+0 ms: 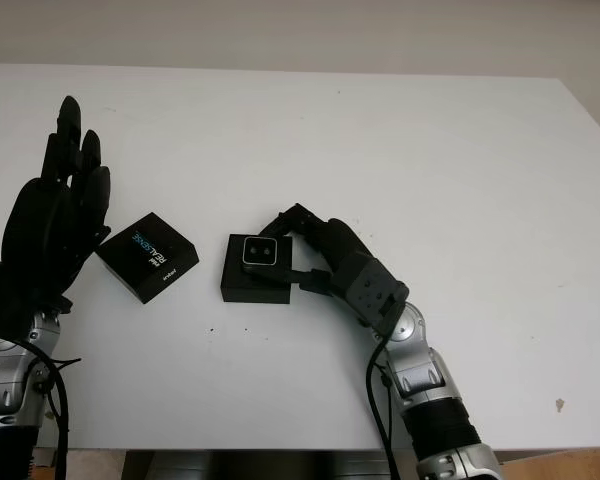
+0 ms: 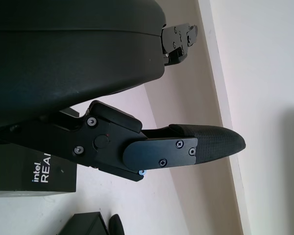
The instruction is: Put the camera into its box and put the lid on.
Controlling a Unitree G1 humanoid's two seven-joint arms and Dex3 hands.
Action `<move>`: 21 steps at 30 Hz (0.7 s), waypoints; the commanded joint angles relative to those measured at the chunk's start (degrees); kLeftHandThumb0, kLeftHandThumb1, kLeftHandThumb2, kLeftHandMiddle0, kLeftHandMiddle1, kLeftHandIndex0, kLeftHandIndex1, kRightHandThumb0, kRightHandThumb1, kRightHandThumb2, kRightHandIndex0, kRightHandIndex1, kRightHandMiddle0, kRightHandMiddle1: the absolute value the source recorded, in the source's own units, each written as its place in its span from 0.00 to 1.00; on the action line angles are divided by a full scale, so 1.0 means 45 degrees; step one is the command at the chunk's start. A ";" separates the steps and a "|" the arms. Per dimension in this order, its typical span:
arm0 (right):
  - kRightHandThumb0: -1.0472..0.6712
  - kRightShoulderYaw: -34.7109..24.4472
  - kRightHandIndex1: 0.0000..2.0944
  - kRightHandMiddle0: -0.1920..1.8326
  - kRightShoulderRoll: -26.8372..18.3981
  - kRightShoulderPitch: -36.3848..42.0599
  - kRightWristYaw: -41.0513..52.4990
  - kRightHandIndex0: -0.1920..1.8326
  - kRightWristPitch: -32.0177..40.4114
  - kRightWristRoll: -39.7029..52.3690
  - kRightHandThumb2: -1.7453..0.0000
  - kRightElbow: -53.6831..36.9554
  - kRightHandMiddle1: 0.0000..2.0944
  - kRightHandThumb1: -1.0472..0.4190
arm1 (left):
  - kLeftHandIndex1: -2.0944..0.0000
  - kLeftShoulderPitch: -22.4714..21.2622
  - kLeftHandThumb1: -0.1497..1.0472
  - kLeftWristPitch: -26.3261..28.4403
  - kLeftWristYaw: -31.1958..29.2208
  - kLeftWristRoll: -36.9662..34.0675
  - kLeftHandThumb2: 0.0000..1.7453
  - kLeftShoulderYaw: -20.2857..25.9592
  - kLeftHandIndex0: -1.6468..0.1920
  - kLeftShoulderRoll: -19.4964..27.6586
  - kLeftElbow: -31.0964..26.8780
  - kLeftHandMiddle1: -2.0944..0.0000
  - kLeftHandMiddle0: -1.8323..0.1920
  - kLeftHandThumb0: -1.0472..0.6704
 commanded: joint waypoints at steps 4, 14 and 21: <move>0.33 0.0053 0.09 0.27 -0.0226 0.0386 0.0032 0.23 0.0100 -0.0123 0.97 0.0193 0.72 0.04 | 1.00 -0.0166 1.00 0.0068 -0.0026 -0.0062 0.28 0.0067 1.00 0.0074 -0.0187 1.00 1.00 0.15; 0.33 0.0181 0.08 0.27 -0.0201 0.0313 -0.0064 0.23 -0.0035 -0.0351 0.97 0.0317 0.73 0.04 | 1.00 -0.0194 1.00 0.0186 0.0136 0.0020 0.28 0.0070 1.00 0.0061 -0.0261 1.00 1.00 0.15; 0.33 0.0268 0.08 0.27 -0.0293 0.0322 -0.0253 0.23 -0.0199 -0.0701 0.97 0.0228 0.73 0.04 | 1.00 -0.0136 1.00 0.0134 0.0090 -0.0073 0.28 0.0067 1.00 0.0028 -0.0274 1.00 1.00 0.15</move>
